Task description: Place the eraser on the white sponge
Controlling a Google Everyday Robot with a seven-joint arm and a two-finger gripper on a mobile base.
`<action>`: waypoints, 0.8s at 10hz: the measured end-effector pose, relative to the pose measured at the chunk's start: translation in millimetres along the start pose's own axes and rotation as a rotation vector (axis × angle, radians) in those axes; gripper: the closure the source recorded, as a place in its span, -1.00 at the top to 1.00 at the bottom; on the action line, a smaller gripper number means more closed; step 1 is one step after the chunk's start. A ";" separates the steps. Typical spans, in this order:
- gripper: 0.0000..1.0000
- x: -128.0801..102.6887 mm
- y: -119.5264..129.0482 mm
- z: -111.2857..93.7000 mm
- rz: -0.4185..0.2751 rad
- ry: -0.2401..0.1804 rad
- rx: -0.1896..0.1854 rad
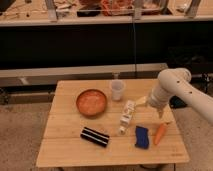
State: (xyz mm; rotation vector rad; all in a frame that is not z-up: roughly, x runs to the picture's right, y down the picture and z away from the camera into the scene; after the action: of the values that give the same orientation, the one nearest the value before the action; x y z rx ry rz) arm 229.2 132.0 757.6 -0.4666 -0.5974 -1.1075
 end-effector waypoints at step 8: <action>0.60 -6.2 -6.4 6.2 -0.033 0.002 -0.025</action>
State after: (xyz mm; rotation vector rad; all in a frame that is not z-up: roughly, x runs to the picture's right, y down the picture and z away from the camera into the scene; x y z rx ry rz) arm 219.9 137.7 758.5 -0.4787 -0.5912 -1.1481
